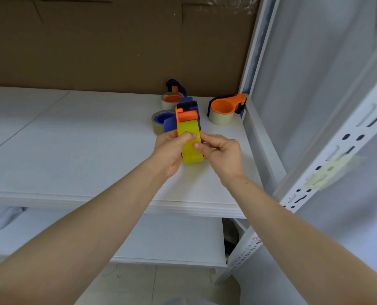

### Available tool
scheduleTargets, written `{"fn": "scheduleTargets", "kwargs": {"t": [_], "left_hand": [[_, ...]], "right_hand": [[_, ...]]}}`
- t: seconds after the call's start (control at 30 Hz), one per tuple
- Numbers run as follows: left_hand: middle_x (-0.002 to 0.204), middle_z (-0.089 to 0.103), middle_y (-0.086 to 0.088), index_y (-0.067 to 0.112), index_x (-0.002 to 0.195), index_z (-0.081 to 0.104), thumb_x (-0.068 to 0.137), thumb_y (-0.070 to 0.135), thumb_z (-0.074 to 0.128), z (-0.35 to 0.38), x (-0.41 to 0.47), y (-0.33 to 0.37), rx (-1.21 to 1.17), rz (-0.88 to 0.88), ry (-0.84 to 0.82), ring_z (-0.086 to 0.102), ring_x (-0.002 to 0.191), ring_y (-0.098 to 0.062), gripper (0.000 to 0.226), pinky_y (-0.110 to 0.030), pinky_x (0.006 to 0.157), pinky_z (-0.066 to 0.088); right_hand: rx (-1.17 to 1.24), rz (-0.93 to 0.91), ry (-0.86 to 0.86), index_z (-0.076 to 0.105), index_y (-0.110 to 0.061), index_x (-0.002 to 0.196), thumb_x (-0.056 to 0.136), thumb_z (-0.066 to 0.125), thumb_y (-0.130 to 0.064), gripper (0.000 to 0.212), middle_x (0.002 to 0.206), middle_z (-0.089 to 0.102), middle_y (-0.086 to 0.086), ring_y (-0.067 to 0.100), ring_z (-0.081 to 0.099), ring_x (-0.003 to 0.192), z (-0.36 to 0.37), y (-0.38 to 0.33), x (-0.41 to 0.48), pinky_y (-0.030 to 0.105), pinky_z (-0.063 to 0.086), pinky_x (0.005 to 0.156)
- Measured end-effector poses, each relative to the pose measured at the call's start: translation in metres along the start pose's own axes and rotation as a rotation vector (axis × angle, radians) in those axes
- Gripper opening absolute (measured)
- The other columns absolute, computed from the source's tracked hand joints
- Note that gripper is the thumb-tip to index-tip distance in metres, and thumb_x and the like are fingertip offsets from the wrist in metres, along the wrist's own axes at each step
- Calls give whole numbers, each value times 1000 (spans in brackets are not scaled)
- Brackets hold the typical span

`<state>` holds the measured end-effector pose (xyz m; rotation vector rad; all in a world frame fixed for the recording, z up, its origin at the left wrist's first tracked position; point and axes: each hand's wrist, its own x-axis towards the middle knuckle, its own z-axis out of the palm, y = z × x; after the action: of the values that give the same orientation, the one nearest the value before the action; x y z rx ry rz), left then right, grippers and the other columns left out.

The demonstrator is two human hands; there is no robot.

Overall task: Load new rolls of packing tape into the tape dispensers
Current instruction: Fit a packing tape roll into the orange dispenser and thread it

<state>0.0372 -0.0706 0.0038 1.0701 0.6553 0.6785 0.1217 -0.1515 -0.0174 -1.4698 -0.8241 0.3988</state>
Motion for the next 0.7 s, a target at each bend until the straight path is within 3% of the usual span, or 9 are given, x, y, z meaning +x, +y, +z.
{"fn": "scheduleTargets", "kwargs": {"t": [0.13,0.33,0.4,0.53,0.7], "left_hand": [[88,68,-9,11,87,66,86,-1,57,4,-1,0,-30,-6,54,66,80,-21,15,-31,70,55],[85,67,-8,15,84,62,88,7,59,8,-3,1,22,-24,126,65,77,-20,10,-29,65,53],[86,66,-9,14,85,62,89,7,56,7,-4,2,44,-21,109,64,77,-20,10,-30,65,54],[93,63,-14,9,89,62,88,-1,47,1,-8,1,69,-5,-5,62,85,-25,18,-39,79,53],[99,65,-15,10,92,65,88,-1,47,0,-14,-2,64,6,-13,63,89,-25,22,-38,76,55]], "right_hand": [[-31,-19,9,67,-1,111,78,70,2,33,95,62,7,18,60,88,0,-3,-2,30,53,86],[-8,-2,21,67,0,111,78,71,2,33,99,63,13,20,61,92,1,-3,-9,33,53,89],[24,25,35,67,0,111,78,71,3,34,98,64,13,19,61,88,0,-3,-10,31,55,83],[193,169,99,65,1,113,82,68,-1,32,95,68,9,13,60,67,-3,-7,-12,16,54,59],[230,234,142,64,1,114,83,67,-3,32,89,66,3,11,57,59,-4,-8,-15,13,53,56]]}}
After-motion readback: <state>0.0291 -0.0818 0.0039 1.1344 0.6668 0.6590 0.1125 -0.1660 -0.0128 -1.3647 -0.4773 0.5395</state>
